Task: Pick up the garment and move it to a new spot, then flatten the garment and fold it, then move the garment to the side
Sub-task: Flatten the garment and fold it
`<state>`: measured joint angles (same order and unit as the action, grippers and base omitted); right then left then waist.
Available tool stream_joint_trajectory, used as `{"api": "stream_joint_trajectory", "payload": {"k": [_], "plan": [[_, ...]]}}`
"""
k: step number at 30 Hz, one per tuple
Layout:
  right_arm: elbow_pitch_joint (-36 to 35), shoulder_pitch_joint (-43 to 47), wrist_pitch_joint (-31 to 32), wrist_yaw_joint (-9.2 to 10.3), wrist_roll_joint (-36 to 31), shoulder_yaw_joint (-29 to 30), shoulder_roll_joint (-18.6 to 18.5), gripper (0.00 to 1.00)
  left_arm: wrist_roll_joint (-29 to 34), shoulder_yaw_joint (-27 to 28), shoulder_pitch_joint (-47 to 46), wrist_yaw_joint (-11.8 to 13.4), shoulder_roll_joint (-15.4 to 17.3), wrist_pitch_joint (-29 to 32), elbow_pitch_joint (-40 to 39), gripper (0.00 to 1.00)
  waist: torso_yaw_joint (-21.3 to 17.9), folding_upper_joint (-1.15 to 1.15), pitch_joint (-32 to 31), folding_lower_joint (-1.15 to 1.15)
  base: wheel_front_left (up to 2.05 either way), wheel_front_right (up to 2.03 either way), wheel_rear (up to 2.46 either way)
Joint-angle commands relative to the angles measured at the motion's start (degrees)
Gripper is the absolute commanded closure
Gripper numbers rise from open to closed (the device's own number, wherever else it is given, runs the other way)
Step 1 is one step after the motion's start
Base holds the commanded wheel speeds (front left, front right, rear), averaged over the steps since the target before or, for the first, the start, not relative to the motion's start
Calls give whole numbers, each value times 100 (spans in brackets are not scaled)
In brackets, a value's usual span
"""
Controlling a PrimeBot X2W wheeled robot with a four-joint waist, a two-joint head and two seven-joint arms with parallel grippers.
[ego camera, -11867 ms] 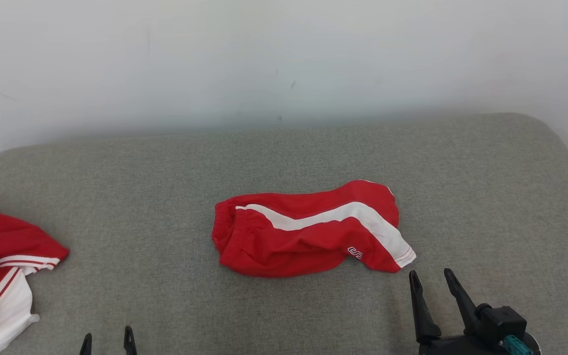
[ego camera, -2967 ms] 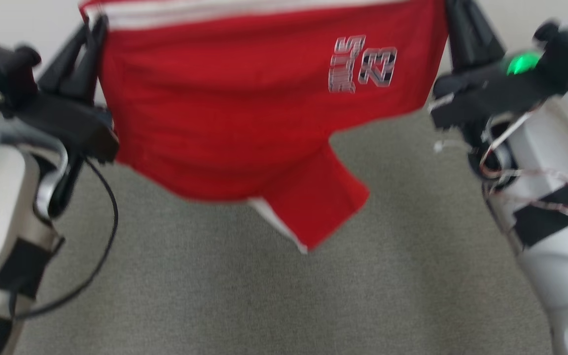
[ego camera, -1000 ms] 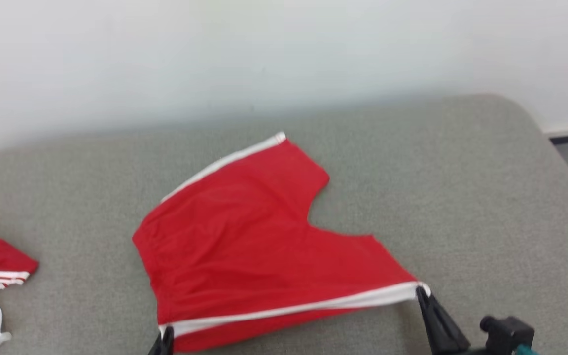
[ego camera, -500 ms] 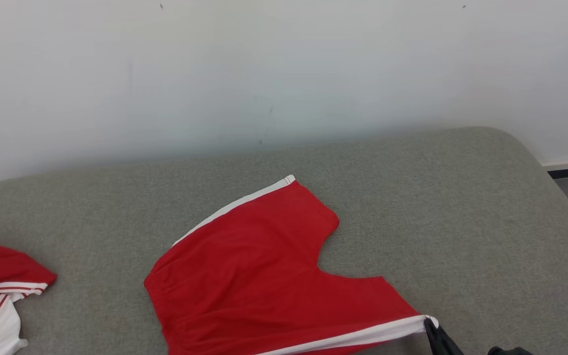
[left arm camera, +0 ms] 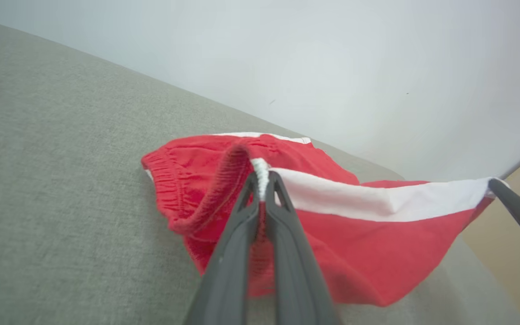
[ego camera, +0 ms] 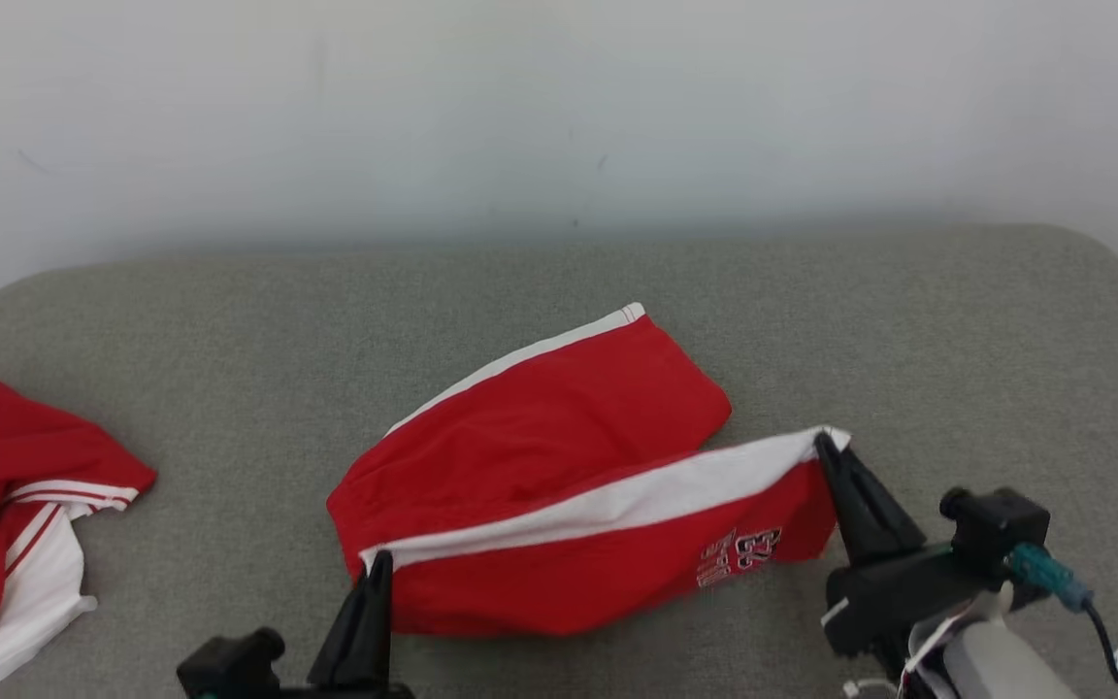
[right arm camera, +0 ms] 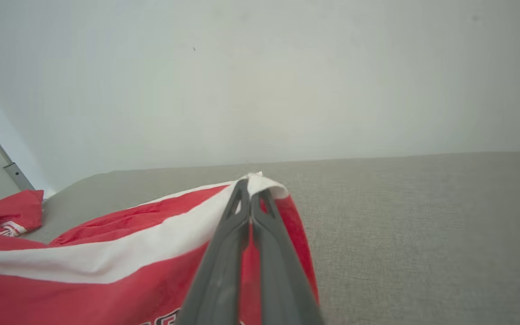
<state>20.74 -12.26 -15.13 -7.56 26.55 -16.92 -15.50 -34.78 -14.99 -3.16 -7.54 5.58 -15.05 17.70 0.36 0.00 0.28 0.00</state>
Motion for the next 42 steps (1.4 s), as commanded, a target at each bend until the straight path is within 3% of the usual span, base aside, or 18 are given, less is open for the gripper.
{"api": "stream_joint_trajectory", "payload": {"k": [1, 18, 33, 34, 35, 37, 42], "plan": [[129, -386, -3, 12, -7, -4, -49, 100, -64, -11, -329, 11, -27, -19, -1, 100, 299, 0, 483, 0, 0, 0, 0], [1890, -3418, -2, 12, -38, -569, -318, 100, 120, 297, -2314, 11, -266, -19, 276, 100, 867, 0, 2177, 0, 0, 0, 0], [2793, -4424, -2, 12, 9, -925, -248, 100, -291, 138, -2702, 11, -272, -19, 393, 100, 1068, 0, 2566, 0, 0, 0, 0], [2906, -4431, -2, 12, 35, -885, -213, 25, -269, 120, -2694, 11, -269, -19, 417, 100, 1068, 0, 2559, 0, 0, 0, 0], [2922, -4462, -2, 12, 3, -855, -215, 0, -244, 119, -2694, 11, -270, -19, 419, 85, 1064, 0, 2557, 0, 0, 0, 0], [2937, -4474, -2, 12, -35, -801, -204, 0, -206, 175, -2681, 12, -266, -19, 373, 0, 1049, 0, 2550, 0, 0, 0, 0], [2828, -4324, -2, 12, -113, -668, -194, 0, -20, 291, -2582, 11, -267, -19, 431, 0, 972, 0, 2481, 0, 0, 0, 0]]}}
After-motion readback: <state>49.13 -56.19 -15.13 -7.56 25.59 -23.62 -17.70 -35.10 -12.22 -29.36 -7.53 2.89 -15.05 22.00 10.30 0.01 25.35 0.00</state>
